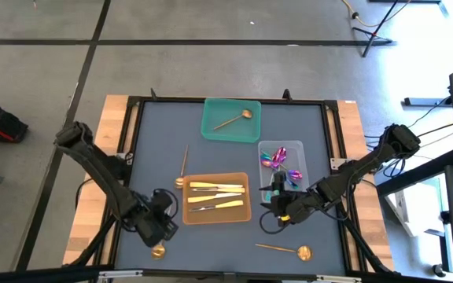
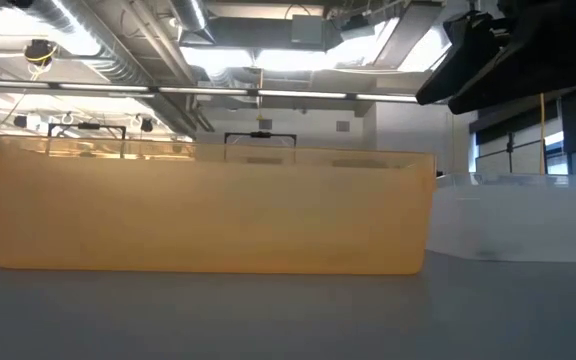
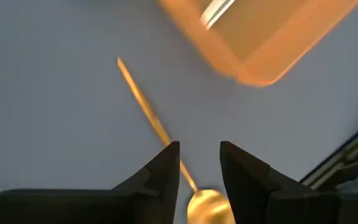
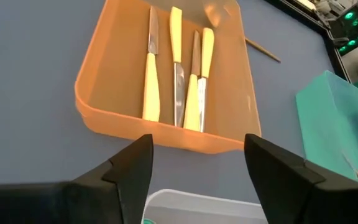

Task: Sort silverware by color (type)
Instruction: Put the gold spoon into the green bin

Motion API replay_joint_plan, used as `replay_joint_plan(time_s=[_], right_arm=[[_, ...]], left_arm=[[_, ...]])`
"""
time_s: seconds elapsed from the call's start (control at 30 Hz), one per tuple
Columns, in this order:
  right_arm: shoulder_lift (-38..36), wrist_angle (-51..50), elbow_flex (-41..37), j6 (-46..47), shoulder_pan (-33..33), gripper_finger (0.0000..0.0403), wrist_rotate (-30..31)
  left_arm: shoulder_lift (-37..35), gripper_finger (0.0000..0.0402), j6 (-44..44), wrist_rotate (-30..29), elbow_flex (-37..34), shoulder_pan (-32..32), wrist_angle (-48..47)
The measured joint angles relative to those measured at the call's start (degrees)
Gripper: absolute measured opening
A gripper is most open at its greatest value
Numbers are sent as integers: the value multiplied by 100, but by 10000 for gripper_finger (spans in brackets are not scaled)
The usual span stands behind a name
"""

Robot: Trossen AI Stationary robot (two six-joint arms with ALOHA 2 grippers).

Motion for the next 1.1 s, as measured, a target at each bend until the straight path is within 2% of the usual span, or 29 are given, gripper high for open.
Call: replay_joint_plan(time_s=[0.17,0.3,0.5,0.6,0.8,1.1], right_arm=[[2,3,0,-435,0,239,107],[2,10,0,-464,0,239,108],[2,3,0,-299,0,239,6],[2,24,0,-250,0,239,-63],[6,200,0,-276,0,239,-688],[8,700,0,-450,0,239,-712]], left_arm=[[445,109,-346,425,0,-125,353],[732,109,-579,421,0,-278,765],[1104,109,-1064,306,0,-449,962],[1256,109,-1448,433,0,-512,1035],[1629,109,-1489,406,0,-526,833],[2141,109,-1490,667,38,-511,692]])
